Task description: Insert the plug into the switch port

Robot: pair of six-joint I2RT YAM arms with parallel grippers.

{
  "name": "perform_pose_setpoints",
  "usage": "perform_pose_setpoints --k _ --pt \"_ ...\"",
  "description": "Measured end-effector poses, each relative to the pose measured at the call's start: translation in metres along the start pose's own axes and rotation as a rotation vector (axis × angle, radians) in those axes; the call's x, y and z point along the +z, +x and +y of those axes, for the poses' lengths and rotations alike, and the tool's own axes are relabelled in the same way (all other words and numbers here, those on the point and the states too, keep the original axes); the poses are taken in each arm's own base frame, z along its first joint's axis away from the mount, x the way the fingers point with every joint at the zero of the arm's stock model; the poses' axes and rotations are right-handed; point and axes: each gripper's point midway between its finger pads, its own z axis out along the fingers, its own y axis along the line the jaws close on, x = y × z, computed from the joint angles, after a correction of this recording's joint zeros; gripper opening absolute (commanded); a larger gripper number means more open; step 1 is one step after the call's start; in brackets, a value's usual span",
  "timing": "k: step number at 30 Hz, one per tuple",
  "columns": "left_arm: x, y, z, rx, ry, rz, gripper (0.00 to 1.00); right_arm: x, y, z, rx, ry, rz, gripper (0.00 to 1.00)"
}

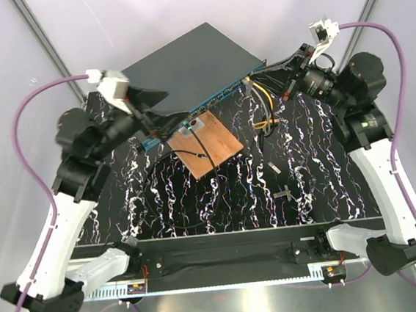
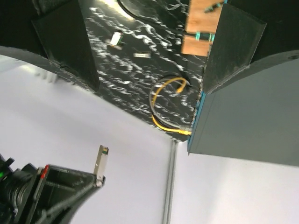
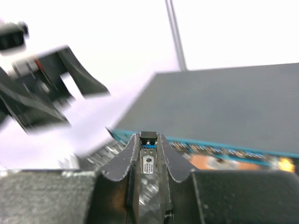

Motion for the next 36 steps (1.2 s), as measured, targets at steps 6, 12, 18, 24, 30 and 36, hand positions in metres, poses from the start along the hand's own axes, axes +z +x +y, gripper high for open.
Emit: perform_pose_setpoints --k 6,12,18,24,30,36 --pt "0.041 0.028 -0.004 0.202 -0.046 0.075 0.99 0.02 0.004 -0.008 0.207 -0.012 -0.087 0.0" --pt "0.079 0.061 -0.016 0.309 -0.062 0.156 0.95 0.035 0.016 0.008 0.278 -0.064 -0.117 0.0" --pt "0.102 0.061 -0.018 0.34 -0.094 0.162 0.71 0.04 0.024 0.018 0.289 -0.099 -0.113 0.0" --pt "0.105 0.049 -0.02 0.342 -0.109 0.137 0.25 0.036 0.026 0.02 0.28 -0.094 -0.128 0.0" --pt "0.104 0.054 -0.023 0.367 -0.095 0.156 0.0 0.033 0.03 0.018 0.27 -0.08 -0.119 0.53" --pt "0.087 0.068 -0.012 0.486 -0.098 0.202 0.0 0.019 0.052 0.024 0.144 -0.06 0.109 0.63"
